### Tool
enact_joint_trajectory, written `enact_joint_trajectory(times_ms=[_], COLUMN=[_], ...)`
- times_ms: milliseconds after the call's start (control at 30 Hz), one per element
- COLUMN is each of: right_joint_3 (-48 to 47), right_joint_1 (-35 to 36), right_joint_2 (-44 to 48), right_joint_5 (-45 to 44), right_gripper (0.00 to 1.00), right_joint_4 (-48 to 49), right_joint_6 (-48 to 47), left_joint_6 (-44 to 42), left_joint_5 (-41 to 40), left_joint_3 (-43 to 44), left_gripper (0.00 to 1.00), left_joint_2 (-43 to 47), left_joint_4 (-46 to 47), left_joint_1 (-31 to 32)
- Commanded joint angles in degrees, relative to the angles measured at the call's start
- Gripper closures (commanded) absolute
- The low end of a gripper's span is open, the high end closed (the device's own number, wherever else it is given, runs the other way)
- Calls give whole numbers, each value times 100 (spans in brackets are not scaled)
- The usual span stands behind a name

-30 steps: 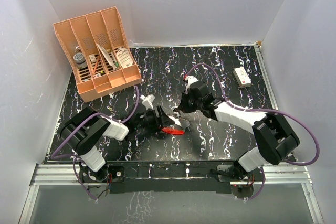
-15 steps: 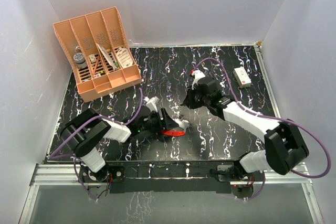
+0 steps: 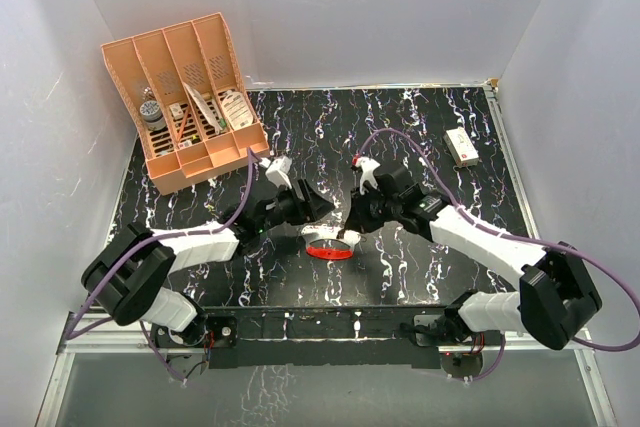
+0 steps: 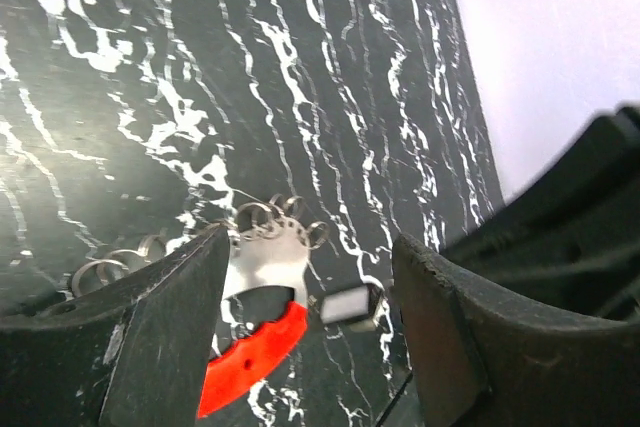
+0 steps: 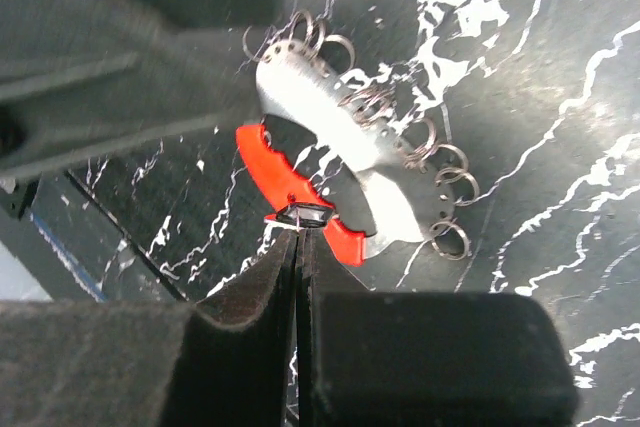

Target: Put the keys on the keyring

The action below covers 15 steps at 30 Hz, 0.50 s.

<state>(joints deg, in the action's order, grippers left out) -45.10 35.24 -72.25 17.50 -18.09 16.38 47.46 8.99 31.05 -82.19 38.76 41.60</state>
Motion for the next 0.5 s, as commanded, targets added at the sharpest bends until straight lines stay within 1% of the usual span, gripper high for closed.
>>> enact_joint_trajectory(times_ms=[0,333,467], right_joint_3=[39,-319,-467], right_joint_1=[197,303,302], right_joint_2=[-72,-1248,-1490], right_joint_5=[305,631,576], right_gripper=[100,100,100], right_joint_4=[19,-58,115], right_joint_6=[35,44,83], left_joint_6=[-104,-13,1], left_joint_5=[87,351,424], left_joint_3=[28,-253,-322], left_gripper=[35,35,35], left_joint_2=[-135,-300,-466], left_joint_4=[-81,286,505], left_joint_1=[-302,-518,-518])
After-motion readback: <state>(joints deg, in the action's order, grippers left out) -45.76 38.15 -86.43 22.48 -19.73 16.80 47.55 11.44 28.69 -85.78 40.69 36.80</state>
